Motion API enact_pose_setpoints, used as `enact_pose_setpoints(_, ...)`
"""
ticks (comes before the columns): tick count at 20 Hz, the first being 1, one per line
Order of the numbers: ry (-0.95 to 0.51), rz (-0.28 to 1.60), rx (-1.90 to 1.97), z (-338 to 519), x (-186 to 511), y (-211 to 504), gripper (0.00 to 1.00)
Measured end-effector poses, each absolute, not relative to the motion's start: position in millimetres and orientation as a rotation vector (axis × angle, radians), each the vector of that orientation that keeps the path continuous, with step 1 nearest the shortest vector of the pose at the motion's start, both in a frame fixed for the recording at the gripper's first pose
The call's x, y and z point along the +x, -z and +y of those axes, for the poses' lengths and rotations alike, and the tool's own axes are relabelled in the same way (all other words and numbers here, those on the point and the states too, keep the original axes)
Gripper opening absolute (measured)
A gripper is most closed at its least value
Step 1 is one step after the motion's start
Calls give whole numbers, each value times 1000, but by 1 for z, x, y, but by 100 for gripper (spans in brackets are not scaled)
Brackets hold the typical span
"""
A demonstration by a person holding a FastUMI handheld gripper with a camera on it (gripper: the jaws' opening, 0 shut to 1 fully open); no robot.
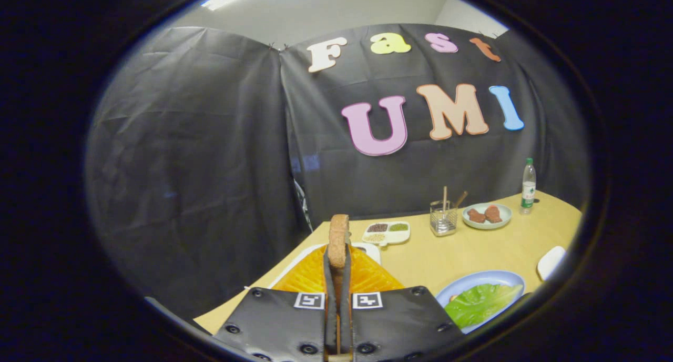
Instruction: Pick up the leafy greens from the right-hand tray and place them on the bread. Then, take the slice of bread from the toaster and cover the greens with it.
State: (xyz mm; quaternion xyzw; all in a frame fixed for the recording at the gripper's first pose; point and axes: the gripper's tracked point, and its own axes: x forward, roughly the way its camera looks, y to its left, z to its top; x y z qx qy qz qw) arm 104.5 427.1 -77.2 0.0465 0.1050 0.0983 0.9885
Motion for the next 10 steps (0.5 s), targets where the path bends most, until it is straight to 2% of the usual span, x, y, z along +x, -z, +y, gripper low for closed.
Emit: enact_pose_setpoints(10,-155,3,181,339,64,-28,5)
